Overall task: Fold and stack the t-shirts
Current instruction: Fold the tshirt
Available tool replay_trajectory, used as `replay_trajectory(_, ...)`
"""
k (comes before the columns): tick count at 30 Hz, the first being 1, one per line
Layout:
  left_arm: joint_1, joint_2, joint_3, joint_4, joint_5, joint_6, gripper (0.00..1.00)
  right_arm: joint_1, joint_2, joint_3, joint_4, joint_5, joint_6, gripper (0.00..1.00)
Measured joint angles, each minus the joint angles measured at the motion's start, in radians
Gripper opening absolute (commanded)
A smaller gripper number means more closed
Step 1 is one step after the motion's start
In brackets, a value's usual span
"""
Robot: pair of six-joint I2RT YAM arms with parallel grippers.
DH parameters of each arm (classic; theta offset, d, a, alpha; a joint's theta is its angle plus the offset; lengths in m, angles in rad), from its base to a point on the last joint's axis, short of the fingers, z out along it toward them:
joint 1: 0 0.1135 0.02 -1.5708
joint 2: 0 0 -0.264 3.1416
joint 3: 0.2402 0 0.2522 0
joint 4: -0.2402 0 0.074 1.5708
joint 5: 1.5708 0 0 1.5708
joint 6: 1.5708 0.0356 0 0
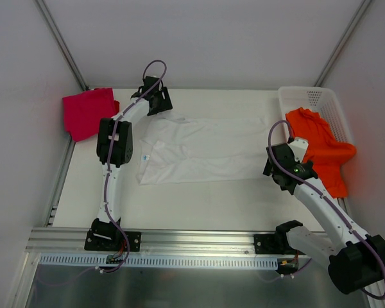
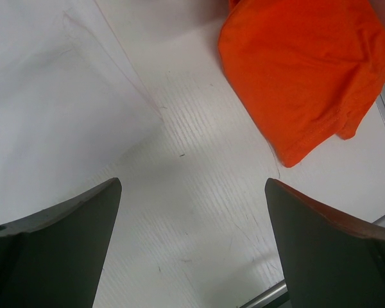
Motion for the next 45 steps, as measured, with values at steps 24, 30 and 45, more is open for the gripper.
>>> replay_trajectory(24, 0.000, -0.035, -0.042, 0.011, 0.002, -0.002, 0.64, 0.000, 0.039, -0.031, 0.035, 0.000, 0.003, 0.99)
replay_trajectory(30, 0.000, -0.035, -0.041, 0.011, 0.002, -0.002, 0.58, 0.000, 0.060, -0.042, 0.045, -0.001, 0.003, 0.99)
replay_trajectory(45, 0.000, -0.034, -0.028, 0.011, 0.000, -0.022, 0.00, 0.000, 0.087, -0.043, 0.057, -0.001, 0.003, 0.99)
